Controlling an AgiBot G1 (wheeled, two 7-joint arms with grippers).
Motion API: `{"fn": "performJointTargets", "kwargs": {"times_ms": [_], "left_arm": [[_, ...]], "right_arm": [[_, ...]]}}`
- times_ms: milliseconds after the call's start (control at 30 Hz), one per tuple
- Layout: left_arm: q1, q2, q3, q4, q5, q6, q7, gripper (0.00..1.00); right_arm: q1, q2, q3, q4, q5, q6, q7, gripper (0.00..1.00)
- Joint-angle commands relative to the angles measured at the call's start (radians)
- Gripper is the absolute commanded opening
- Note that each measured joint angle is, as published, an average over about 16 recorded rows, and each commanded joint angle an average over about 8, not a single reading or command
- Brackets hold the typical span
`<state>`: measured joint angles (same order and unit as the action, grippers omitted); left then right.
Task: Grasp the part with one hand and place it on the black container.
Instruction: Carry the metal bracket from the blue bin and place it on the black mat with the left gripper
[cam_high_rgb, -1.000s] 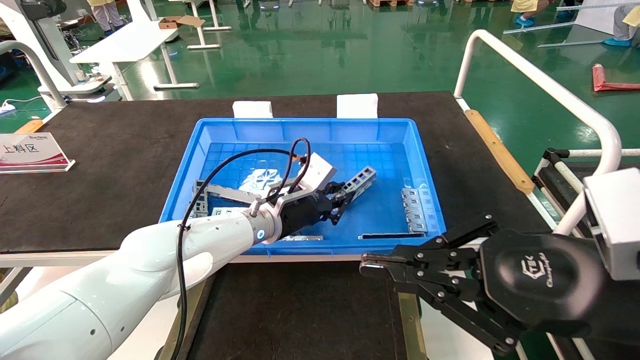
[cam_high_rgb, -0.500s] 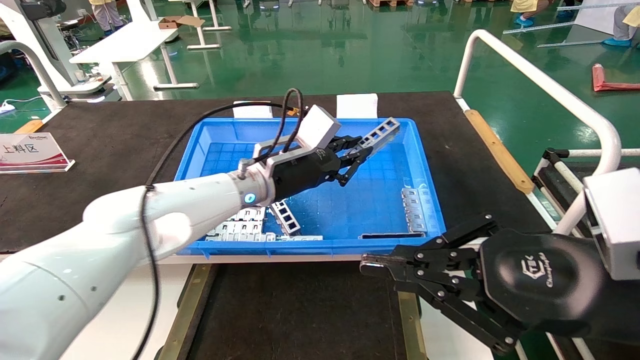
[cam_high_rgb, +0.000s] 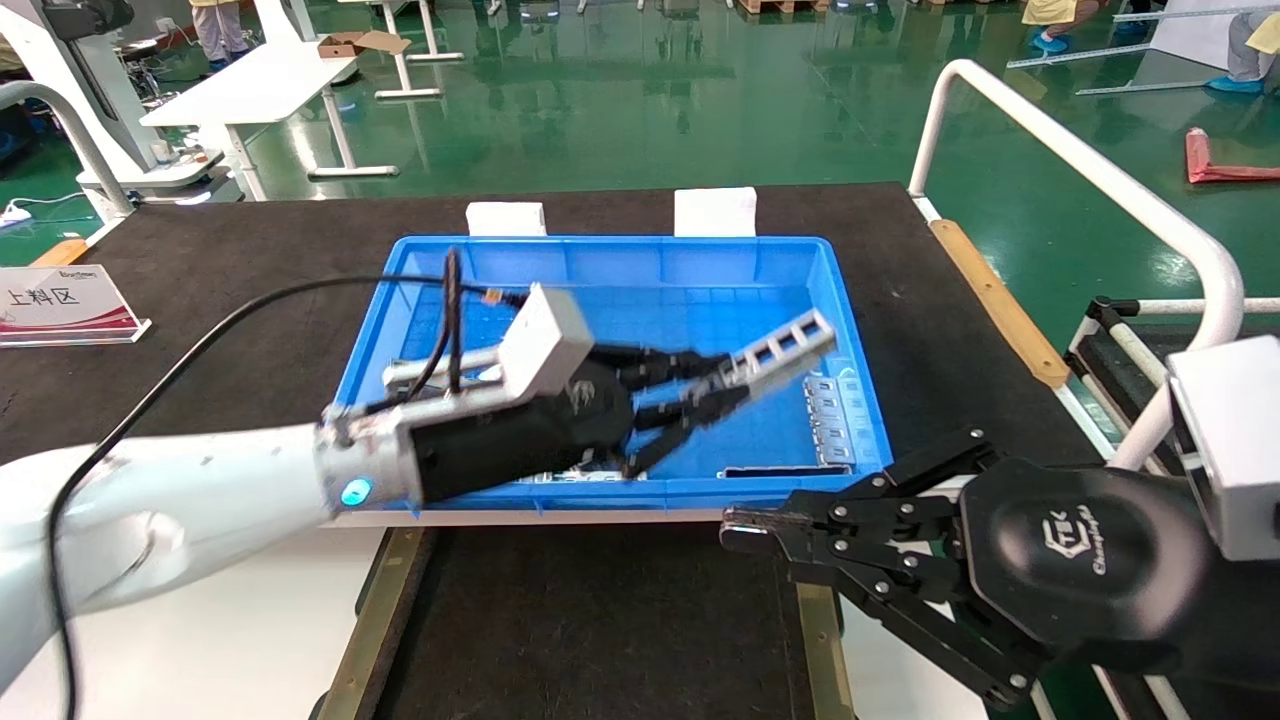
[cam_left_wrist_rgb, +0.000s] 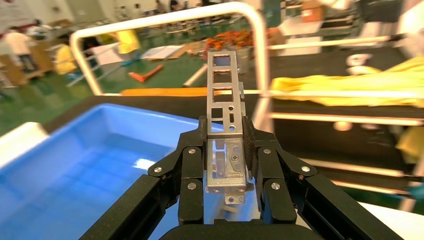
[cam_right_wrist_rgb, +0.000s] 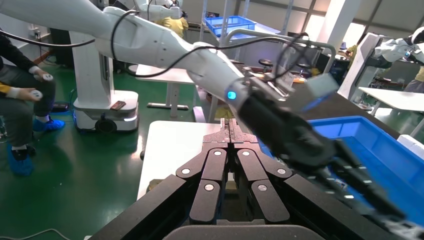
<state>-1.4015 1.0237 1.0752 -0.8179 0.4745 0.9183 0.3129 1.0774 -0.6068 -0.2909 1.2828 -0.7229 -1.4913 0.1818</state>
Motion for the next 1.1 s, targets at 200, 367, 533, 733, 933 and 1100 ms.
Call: {"fn": "performJointTargets", "kwargs": {"times_ms": [200, 367, 533, 733, 933, 1100], "left_arm": [[0.119, -0.163, 0.012, -0.283, -0.021, -0.060, -0.059, 0.00], [0.228, -0.247, 0.025, -0.442, -0.030, -0.179, -0.072, 0.00], [0.327, -0.278, 0.036, -0.503, -0.045, -0.279, -0.068, 0.00], [0.427, -0.268, 0.042, -0.493, -0.061, -0.368, -0.047, 0.00], [0.500, -0.215, 0.030, -0.448, -0.105, -0.461, -0.053, 0.00], [0.542, -0.141, 0.005, -0.390, -0.140, -0.543, -0.052, 0.00]], "right_arm": [[0.000, 0.000, 0.000, 0.000, 0.000, 0.000, 0.000, 0.00], [0.000, 0.000, -0.001, 0.000, 0.001, 0.000, 0.000, 0.00], [0.000, 0.000, -0.001, 0.000, 0.001, 0.000, -0.001, 0.00], [0.000, 0.001, -0.001, 0.000, 0.001, 0.001, -0.001, 0.00], [0.000, 0.001, -0.002, 0.000, 0.001, 0.001, -0.001, 0.00], [0.000, 0.001, -0.002, 0.000, 0.001, 0.001, -0.001, 0.00]]}}
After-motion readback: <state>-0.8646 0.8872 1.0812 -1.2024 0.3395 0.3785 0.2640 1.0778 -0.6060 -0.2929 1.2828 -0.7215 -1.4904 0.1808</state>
